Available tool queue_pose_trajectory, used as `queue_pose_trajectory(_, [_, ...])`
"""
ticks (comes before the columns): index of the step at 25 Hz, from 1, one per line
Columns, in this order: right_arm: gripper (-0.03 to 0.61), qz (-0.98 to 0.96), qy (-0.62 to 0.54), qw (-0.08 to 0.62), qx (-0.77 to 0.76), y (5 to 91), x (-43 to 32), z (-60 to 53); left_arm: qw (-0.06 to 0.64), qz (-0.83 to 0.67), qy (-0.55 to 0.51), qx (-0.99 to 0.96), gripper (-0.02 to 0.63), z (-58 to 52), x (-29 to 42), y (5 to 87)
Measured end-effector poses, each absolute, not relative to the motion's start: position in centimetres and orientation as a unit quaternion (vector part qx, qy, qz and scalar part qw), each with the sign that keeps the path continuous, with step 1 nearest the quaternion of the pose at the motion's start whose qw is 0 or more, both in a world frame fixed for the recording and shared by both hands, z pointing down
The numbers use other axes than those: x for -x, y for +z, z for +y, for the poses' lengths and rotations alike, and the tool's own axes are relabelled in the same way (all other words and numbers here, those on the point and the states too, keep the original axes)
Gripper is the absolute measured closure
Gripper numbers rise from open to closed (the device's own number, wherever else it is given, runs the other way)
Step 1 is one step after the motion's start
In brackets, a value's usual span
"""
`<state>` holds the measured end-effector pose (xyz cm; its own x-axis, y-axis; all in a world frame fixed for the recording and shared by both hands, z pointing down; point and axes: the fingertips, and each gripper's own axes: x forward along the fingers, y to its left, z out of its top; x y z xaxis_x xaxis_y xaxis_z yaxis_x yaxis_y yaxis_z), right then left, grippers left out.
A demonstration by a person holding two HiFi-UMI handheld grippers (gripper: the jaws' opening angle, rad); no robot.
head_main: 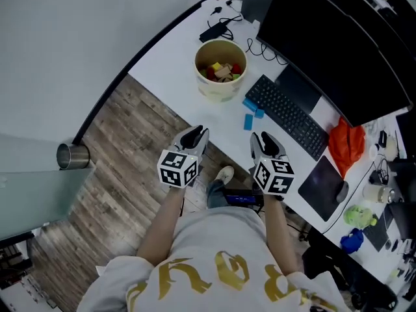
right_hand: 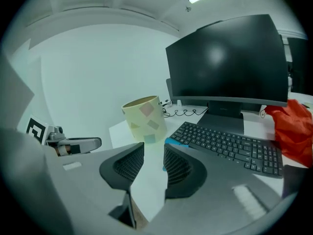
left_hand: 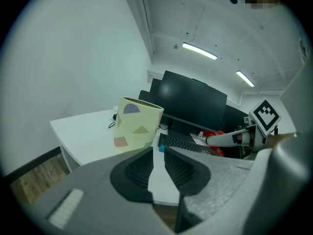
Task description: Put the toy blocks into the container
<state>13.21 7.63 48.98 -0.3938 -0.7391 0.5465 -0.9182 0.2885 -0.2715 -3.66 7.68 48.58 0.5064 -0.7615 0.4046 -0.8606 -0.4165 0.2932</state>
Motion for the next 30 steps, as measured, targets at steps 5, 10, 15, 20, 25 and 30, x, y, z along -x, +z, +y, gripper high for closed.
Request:
queue_pose_trajectory(5, [0.423,-0.780,0.298,0.175,-0.521,50.8,-13.3,5.7,0.238,-0.478,0.127,-0.836,0.541,5.1,2.3,49.8])
queue_pose_trajectory(10, [0.420,-0.784,0.304,0.188,-0.508,51.9,-12.9,4.5,0.239,-0.479,0.143,-0.832,0.543,3.4,1.7,50.8])
queue_pose_trajectory(15, [0.411,-0.774,0.324,0.195,-0.507,52.9,-13.3,3.8,0.242,-0.468,0.166,-0.834,0.545,2.6,0.6,51.5])
queue_pose_trajectory(20, [0.420,-0.769,0.320,0.187,-0.521,53.2,-14.1,3.1,0.234,-0.466,0.177,-0.835,0.549,1.9,-0.1,51.8])
queue_pose_trajectory(25, [0.403,-0.767,0.326,0.193,-0.518,54.1,-14.4,2.9,0.232,-0.460,0.187,-0.836,0.549,1.3,-0.8,52.5])
queue_pose_trajectory(30, [0.402,-0.762,0.333,0.205,-0.516,55.0,-14.4,2.9,0.232,-0.457,0.186,-0.838,0.553,1.3,-0.9,52.6])
